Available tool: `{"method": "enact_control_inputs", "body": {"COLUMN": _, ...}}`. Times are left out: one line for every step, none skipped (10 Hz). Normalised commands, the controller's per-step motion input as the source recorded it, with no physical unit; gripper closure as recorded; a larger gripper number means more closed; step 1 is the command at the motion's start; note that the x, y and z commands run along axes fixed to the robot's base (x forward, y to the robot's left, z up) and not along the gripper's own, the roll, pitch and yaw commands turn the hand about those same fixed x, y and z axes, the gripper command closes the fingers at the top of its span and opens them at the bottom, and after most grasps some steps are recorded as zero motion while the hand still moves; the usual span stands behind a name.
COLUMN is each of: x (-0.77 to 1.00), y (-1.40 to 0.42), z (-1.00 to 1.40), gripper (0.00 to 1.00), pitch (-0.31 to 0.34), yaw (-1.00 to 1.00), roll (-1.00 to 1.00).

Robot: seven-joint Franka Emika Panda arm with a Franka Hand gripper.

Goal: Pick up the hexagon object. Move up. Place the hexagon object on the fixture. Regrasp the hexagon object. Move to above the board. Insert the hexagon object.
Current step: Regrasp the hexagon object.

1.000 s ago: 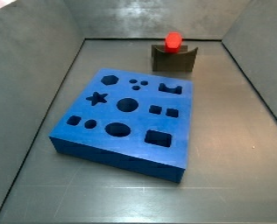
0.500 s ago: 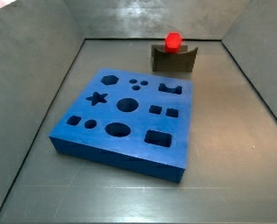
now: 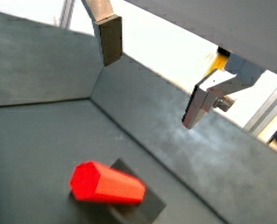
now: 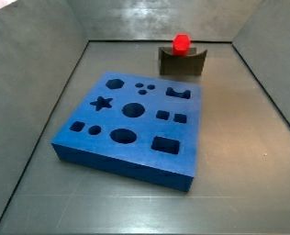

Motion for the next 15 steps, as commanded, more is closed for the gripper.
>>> {"method": "enact_control_inputs", "body": {"x": 0.30, "y": -0.06, "z": -0.02, "gripper": 0.00, "pitch": 0.228, "yaw": 0.19, "roll": 1.00}}
{"method": "enact_control_inputs", "body": {"x": 0.34, "y": -0.06, "z": -0.03, "gripper": 0.00, "pitch": 0.242, "yaw": 0.23, "roll": 1.00}}
{"method": "enact_control_inputs", "body": {"x": 0.37, "y": -0.06, "z": -0.03, "gripper": 0.00, "pitch": 0.249, "yaw": 0.26, "roll": 1.00}}
{"method": "enact_control_inputs", "body": {"x": 0.46, "y": -0.07, "z": -0.03, "gripper": 0.00, "pitch": 0.215, "yaw": 0.31, "roll": 0.85}}
{"method": "enact_control_inputs", "body": {"x": 0.49, "y": -0.07, "z": -0.03, "gripper": 0.00, "pitch": 0.187, "yaw": 0.32, "roll": 0.75}}
{"method": "enact_control_inputs", "body": {"x": 0.57, "y": -0.07, "z": -0.03, "gripper": 0.00, "pitch": 0.129, "yaw": 0.32, "roll": 0.56}}
{"method": "enact_control_inputs", "body": {"x": 0.62, "y": -0.07, "z": -0.03, "gripper": 0.00, "pitch": 0.089, "yaw": 0.31, "roll": 0.41}}
{"method": "enact_control_inputs", "body": {"x": 0.69, "y": -0.07, "z": -0.02, "gripper": 0.00, "pitch": 0.048, "yaw": 0.29, "roll": 0.26}}
{"method": "enact_control_inputs", "body": {"x": 0.71, "y": -0.06, "z": -0.01, "gripper": 0.00, "pitch": 0.027, "yaw": 0.27, "roll": 0.22}}
{"method": "enact_control_inputs", "body": {"x": 0.72, "y": -0.07, "z": -0.02, "gripper": 0.00, "pitch": -0.005, "yaw": 0.23, "roll": 0.19}}
{"method": "enact_control_inputs", "body": {"x": 0.72, "y": -0.07, "z": -0.03, "gripper": 0.00, "pitch": -0.009, "yaw": 0.21, "roll": 0.19}}
{"method": "enact_control_inputs", "body": {"x": 0.72, "y": -0.07, "z": -0.03, "gripper": 0.00, "pitch": -0.009, "yaw": 0.16, "roll": 0.19}}
{"method": "enact_control_inputs", "body": {"x": 0.72, "y": -0.07, "z": -0.03, "gripper": 0.00, "pitch": -0.009, "yaw": 0.15, "roll": 0.19}}
{"method": "enact_control_inputs", "body": {"x": 0.71, "y": -0.07, "z": -0.03, "gripper": 0.00, "pitch": -0.001, "yaw": 0.11, "roll": 0.19}}
{"method": "enact_control_inputs", "body": {"x": 0.71, "y": -0.06, "z": -0.03, "gripper": 0.00, "pitch": 0.004, "yaw": 0.10, "roll": 0.18}}
